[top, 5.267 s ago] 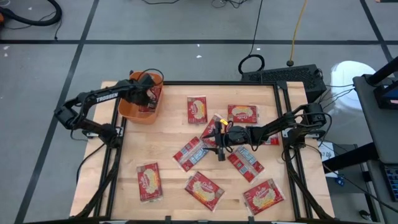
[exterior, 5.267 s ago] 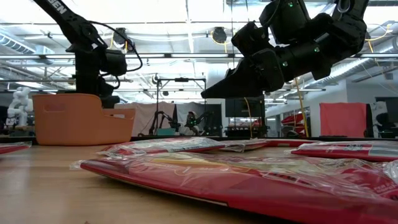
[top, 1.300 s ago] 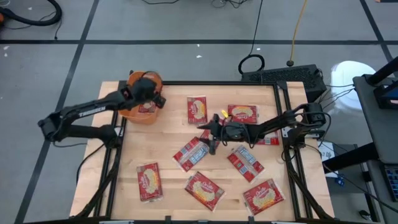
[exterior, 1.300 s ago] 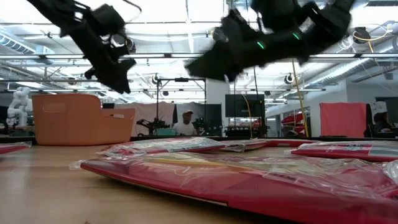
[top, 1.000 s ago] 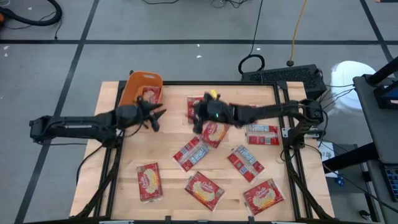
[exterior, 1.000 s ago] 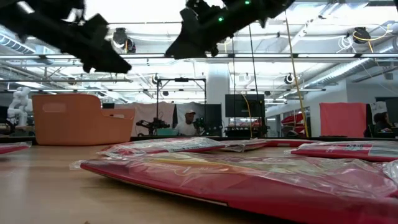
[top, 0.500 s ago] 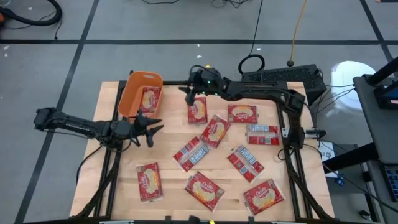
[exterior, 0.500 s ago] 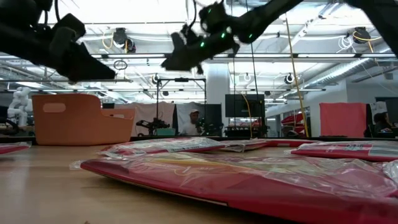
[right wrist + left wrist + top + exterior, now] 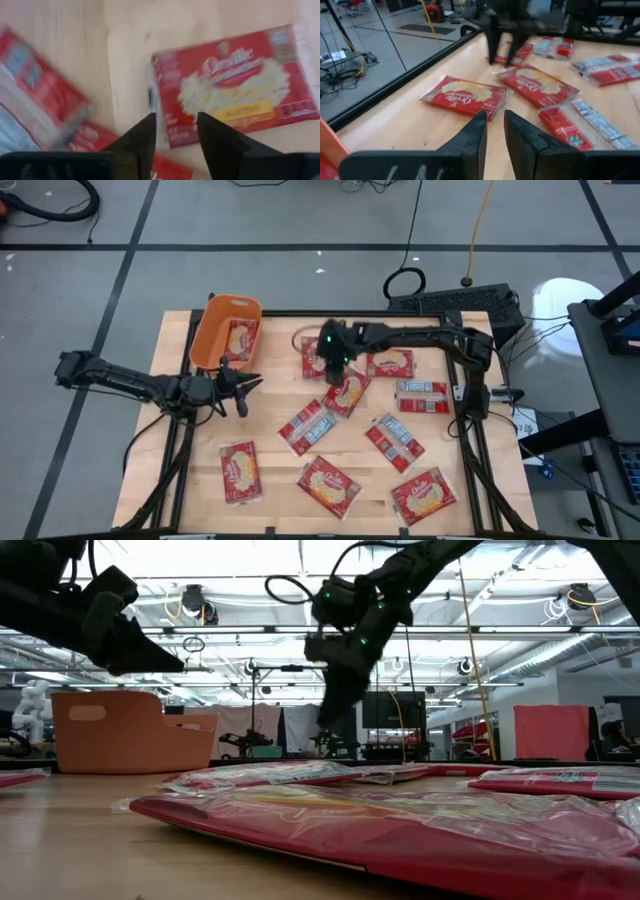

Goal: Sort popcorn bags into baskets
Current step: Put the red popcorn bag into the orange bin

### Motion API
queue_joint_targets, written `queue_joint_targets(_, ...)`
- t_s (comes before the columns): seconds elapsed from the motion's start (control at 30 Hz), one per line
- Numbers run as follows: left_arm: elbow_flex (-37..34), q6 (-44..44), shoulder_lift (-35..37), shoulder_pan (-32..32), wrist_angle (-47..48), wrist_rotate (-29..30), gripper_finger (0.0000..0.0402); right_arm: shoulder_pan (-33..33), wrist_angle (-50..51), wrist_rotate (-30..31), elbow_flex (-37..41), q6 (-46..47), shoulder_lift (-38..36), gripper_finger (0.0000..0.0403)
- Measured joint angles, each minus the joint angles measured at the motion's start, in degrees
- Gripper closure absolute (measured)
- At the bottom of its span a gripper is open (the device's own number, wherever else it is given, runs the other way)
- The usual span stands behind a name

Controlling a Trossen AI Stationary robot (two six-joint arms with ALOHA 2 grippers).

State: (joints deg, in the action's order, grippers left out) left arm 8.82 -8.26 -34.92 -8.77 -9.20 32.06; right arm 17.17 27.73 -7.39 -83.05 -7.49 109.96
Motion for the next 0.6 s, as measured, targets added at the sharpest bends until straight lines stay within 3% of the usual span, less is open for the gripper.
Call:
queue_joint_targets(0.1,0.0,-1.5,-0.1,0.5,0.0,0.0,0.0332,-3.2,-8.5,5.4,5.8,-7.5,0.0,0.0221)
queue_joint_targets(0.23,0.0,-3.2,-0.1,0.5,0.0,0.1,0.0332,-7.2,-27.3,14.4,13.6,-11.8,0.0,0.0171)
queue_joint_targets(0.3,0.0,-3.5,-0.1,0.5,0.1,0.1,0.0332,-8.1,-34.2,14.6,15.8,-12.6,-0.1,0.0154)
queue_joint_targets(0.43,0.0,-3.5,-0.1,0.5,0.1,0.1,0.0332,-8.0,-36.2,14.9,17.1,-9.2,-0.1,0.0148)
queue_joint_targets(0.6,0.0,-3.0,-0.1,0.5,-0.1,2.5,0.0332,-7.1,-36.1,13.7,19.0,-9.8,-0.1,0.0174)
